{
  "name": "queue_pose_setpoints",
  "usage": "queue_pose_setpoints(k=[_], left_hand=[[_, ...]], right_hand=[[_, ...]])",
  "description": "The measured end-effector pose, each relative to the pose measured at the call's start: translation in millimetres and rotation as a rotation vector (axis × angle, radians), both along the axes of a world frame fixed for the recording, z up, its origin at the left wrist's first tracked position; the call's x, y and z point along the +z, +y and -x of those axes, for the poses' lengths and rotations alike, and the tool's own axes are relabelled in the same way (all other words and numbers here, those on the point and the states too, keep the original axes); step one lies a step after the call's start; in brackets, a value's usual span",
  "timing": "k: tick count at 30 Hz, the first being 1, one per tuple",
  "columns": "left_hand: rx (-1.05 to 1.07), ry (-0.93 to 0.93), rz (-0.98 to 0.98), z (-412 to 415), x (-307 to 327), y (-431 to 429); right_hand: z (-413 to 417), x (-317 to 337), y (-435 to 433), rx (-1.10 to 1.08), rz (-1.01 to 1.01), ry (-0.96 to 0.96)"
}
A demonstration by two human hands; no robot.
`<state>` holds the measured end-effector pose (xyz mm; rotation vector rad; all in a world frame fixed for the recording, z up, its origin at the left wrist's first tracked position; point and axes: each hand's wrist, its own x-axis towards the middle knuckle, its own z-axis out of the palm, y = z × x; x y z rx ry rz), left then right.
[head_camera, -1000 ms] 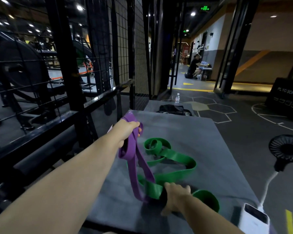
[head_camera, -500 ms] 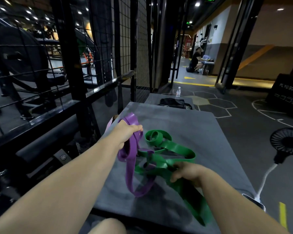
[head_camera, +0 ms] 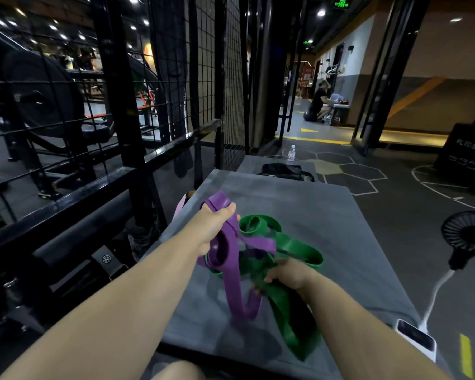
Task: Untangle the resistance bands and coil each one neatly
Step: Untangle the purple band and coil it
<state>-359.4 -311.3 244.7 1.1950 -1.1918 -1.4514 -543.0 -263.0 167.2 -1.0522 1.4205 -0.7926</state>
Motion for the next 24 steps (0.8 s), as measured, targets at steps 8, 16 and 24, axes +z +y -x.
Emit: queue_pose_setpoints(k=[8, 16, 24], left_hand=[[-0.228, -0.035, -0.055, 10.4, 6.2, 14.7], [-0.239, -0.22, -0.178, 6.4, -20.0, 22.0], [-0.26, -0.071, -0.346, 1.1, -43.2, 29.7]], right_hand=[[-25.1, 19.9, -10.2, -0.361, -0.073, -0.438], [-40.7, 15.9, -23.7, -0.618, -0.073, -0.608], [-52.7, 6.8, -26.9, -0.666, -0.093, -0.685]])
